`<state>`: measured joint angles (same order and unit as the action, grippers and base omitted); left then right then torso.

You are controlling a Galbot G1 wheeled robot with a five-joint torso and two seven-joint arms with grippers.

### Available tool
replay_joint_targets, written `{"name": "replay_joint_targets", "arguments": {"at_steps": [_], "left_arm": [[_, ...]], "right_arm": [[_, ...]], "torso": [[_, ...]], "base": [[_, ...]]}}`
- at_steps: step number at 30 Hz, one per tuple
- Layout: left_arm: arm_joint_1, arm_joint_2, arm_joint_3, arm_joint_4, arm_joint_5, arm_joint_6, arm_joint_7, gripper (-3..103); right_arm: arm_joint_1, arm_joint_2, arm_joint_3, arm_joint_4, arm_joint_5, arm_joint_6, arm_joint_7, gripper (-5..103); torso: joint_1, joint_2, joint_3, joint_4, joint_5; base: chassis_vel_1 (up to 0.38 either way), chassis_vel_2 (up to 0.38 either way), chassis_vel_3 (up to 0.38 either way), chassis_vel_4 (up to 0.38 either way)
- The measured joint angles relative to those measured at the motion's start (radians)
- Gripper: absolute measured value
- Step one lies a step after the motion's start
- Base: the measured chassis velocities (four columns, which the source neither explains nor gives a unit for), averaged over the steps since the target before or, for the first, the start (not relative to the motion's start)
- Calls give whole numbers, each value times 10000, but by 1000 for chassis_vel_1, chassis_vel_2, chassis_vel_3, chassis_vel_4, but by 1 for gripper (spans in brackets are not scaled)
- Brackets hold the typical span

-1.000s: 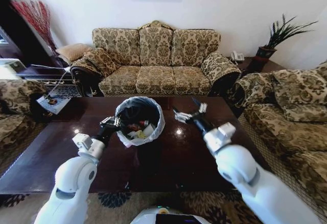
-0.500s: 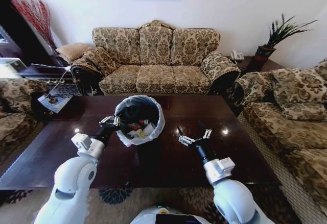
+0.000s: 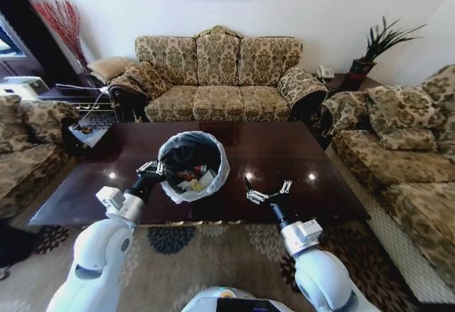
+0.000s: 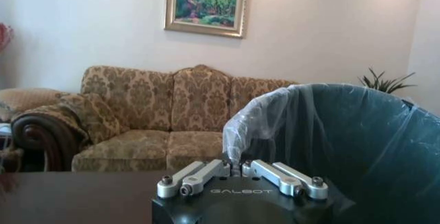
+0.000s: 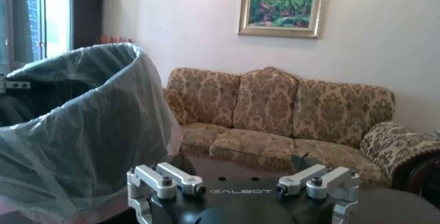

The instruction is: Move to the front of the table and place the trash on the table into the trash bin.

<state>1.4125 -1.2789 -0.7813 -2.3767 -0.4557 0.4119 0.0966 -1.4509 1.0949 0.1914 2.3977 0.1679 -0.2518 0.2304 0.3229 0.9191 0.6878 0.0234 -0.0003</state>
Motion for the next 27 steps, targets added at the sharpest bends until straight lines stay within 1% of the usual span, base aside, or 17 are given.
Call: {"name": "replay_joint_targets", "arguments": {"at_steps": [3,5,6,8,10,12,14,15,18,19,21,24,27], "left_arm": [[34,11,-40,-24,-3,-11,0,3],[49,15,-51,-29,-6,-17,0,3],[86,15,-63,-34,-7,-24,2,3],[109,-12,-64,-66,-12,-53,16,3],[117,-28,-64,-78,-13,-66,23,3],[134,-63,-63,-81,-17,-90,37,3],[147,-116,-64,-81,-16,-139,40,3],[147,-129,-65,-77,-16,-155,40,3],[144,-141,-82,-29,-27,-180,36,3],[133,-141,-93,17,-35,-181,27,3],[129,-141,-97,33,-41,-181,27,3],[120,-155,-120,64,-52,-190,3,3],[136,-170,-99,69,-34,-189,-10,3]], "right_arm": [[12,24,-39,-52,-5,0,-20,100],[12,38,-52,-70,-8,0,-36,100],[15,66,-73,-97,-15,4,-57,100],[29,80,-104,-133,-16,6,-104,100],[37,85,-117,-151,-16,6,-122,100],[47,93,-138,-182,-16,5,-146,100],[87,97,-159,-220,-13,9,-199,100],[113,95,-167,-247,4,22,-217,100],[209,67,-174,-338,59,46,-234,100],[280,46,-175,-386,151,50,-219,100],[315,38,-176,-402,204,50,-200,100],[431,16,-147,-495,356,84,-53,100],[439,13,-60,-564,293,90,-117,100]], "torso": [[0,-1,1,2,9],[1,-1,1,3,5],[0,0,0,-2,-3],[0,0,0,2,3],[0,0,0,1,6],[0,0,0,-5,6],[0,0,0,2,0],[-1,0,-1,-1,0],[2,0,0,2,2],[2,0,1,-3,0],[0,0,1,-3,1],[-10,6,-6,4,2],[-1,3,0,0,3]], "base": [[423,-289,-420,294],[432,-299,-390,338],[376,-338,-390,302],[406,-333,-387,307],[399,-322,-385,319],[388,-326,-396,339],[387,-327,-392,299],[407,-302,-379,298],[406,-272,-375,299],[338,-295,-362,260],[338,-269,-318,260],[146,-179,-180,162],[35,-64,-41,67]]}}
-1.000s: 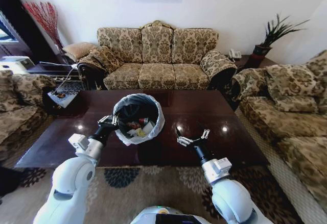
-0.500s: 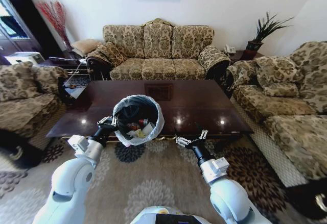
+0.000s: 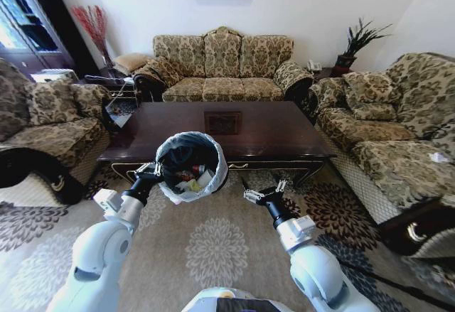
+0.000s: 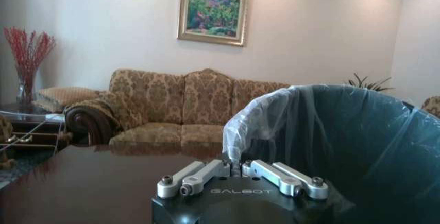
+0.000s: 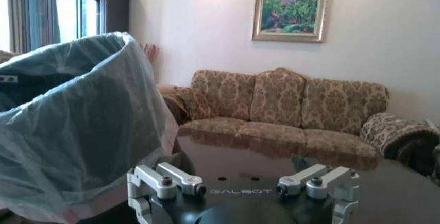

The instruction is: Move to the front of the table and place the trash on the table into the trash bin.

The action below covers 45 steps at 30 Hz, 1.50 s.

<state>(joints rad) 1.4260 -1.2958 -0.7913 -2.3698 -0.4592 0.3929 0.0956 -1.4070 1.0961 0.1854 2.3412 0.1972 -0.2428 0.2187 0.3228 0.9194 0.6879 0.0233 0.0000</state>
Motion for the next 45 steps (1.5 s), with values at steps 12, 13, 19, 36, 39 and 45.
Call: {"name": "replay_joint_targets", "arguments": {"at_steps": [12,13,19,36,39,45], "left_arm": [[-10,-2,82,-82,37,82,-46,3],[-6,2,80,-83,38,82,-45,3],[-10,46,66,-56,40,87,-42,3],[46,86,-133,394,74,-111,-44,3],[106,56,-186,407,89,-151,-35,3],[251,-122,-368,541,685,-218,-39,3]], "right_arm": [[0,188,-117,-316,-824,28,19,100],[-5,213,-132,-316,-872,14,21,100],[-61,307,-145,-233,-1039,-23,23,100],[-345,329,-136,-32,-1219,10,30,100],[-316,301,-88,-46,-1093,89,22,100],[-229,227,63,-76,-842,184,202,100]], "torso": [[1,-7,0,1,0],[-2,-5,-1,1,0],[1,-5,0,-1,1],[5,-4,1,1,3],[3,-3,0,-1,-3],[6,-4,2,10,-8]], "base": [[-29,36,23,-35],[85,25,-78,-69],[106,100,-96,-106],[274,278,-269,-284],[348,346,-364,-334],[250,236,-201,-220]]}}
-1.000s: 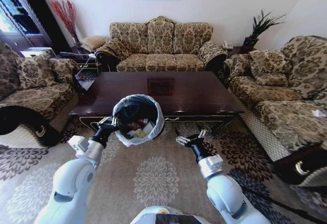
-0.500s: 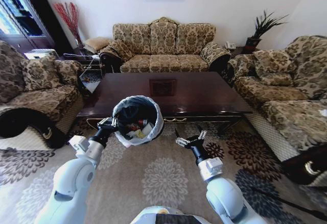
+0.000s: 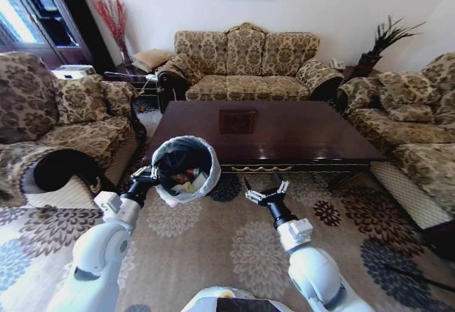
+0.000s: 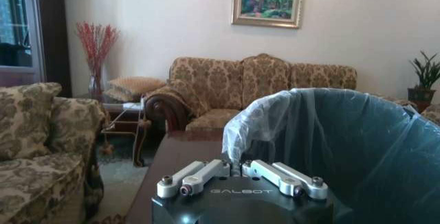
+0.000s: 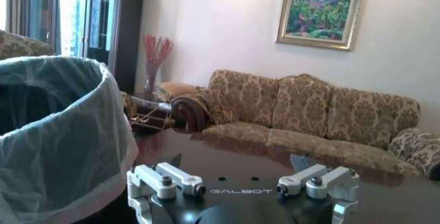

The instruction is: Move to the front of the table and place the trash on the table into the trash bin.

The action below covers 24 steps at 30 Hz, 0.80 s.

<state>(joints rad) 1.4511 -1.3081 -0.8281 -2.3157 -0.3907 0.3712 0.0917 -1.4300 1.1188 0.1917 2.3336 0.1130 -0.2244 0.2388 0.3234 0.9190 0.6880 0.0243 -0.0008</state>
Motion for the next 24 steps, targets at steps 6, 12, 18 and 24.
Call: {"name": "replay_joint_targets", "arguments": {"at_steps": [6,12,18,24], "left_arm": [[1,-15,13,-1,8,-2,13,3],[-1,-16,23,-2,4,-1,35,3],[-2,-12,16,-1,4,-2,19,3],[-6,-10,22,-2,-6,-1,24,3]], "right_arm": [[0,-9,10,-5,8,2,15,100],[4,-12,16,-10,8,2,20,100],[5,-9,11,-11,9,2,20,100],[4,-10,10,-11,12,2,23,100]], "torso": [[-6,2,-2,-15,23],[-1,1,0,-9,12],[-2,1,-1,-5,4],[-2,1,-1,-13,9]], "base": [[30,17,-12,-13],[-67,-55,23,23],[0,0,0,0],[0,0,0,0]]}}
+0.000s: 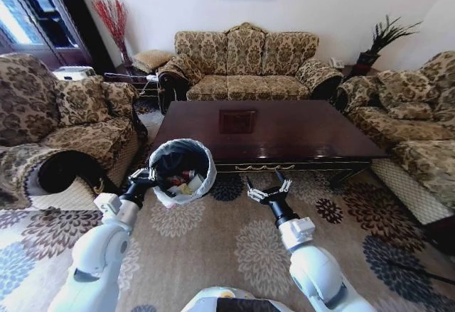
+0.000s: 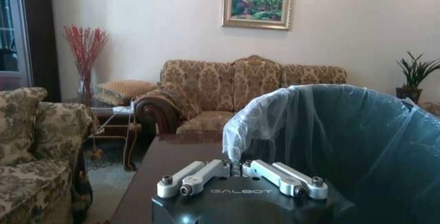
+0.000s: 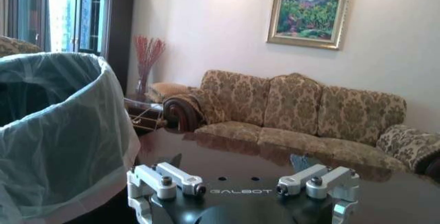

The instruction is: Move to the front of the table and place the trash on the table into the trash bin.

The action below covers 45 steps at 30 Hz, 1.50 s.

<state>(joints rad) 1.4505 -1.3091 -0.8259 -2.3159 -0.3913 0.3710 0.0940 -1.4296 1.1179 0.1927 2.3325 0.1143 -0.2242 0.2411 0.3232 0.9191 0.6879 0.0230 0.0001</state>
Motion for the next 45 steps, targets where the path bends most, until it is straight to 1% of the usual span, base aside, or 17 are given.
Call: {"name": "replay_joint_targets", "arguments": {"at_steps": [5,45], "left_arm": [[0,2,0,0,-1,0,-3,3],[-1,3,2,-10,-6,5,-4,3]], "right_arm": [[0,1,-2,0,2,0,0,100],[0,1,-2,0,1,-2,-1,100]], "torso": [[0,0,0,4,-2],[0,-2,0,3,-1]], "base": [[0,0,0,0],[0,0,0,0]]}}
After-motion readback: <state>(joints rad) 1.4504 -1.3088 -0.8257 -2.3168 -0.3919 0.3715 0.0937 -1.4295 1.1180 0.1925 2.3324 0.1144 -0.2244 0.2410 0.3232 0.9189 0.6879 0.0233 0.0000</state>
